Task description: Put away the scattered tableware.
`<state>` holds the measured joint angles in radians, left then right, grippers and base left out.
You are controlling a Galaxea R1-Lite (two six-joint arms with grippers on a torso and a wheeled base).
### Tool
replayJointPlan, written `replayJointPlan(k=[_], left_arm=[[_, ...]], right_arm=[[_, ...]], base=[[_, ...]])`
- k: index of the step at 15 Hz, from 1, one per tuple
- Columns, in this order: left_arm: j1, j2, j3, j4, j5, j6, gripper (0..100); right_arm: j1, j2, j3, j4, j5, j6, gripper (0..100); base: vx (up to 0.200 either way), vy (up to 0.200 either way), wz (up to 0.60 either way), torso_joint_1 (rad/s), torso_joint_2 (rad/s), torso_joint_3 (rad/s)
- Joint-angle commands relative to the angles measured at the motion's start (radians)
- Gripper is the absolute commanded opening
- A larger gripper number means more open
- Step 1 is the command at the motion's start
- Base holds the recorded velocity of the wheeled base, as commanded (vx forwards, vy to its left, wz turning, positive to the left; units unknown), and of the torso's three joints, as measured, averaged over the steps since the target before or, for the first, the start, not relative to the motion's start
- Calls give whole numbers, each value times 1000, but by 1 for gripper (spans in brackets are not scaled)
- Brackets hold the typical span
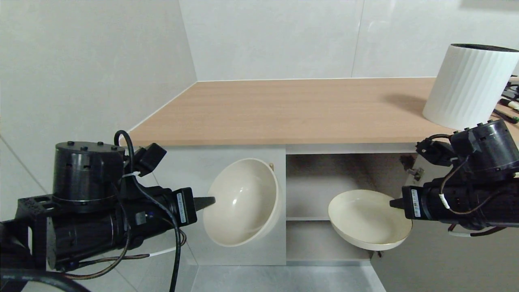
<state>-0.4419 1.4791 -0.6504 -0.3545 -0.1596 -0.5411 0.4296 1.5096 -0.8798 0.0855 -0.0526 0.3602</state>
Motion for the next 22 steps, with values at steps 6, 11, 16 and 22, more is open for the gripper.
replayJointPlan(k=[6, 11, 16, 22], left_arm=[[0, 9, 0, 0, 0, 0, 0], [0, 18, 0, 0, 0, 0, 0], [-1, 32, 0, 0, -1, 0, 0], [-23, 30, -2, 0, 0, 0, 0]], right_arm=[[-5, 4, 15, -43, -1, 0, 0], [-5, 9, 15, -44, -7, 0, 0], [-25, 144, 59, -267, -50, 2, 0], [-97, 638, 28, -748, -188, -6, 0]], base=[[0, 0, 0, -176, 460, 280], [0, 0, 0, -83, 265, 166], [0, 0, 0, -2, 11, 7], [0, 0, 0, 0, 0, 0]])
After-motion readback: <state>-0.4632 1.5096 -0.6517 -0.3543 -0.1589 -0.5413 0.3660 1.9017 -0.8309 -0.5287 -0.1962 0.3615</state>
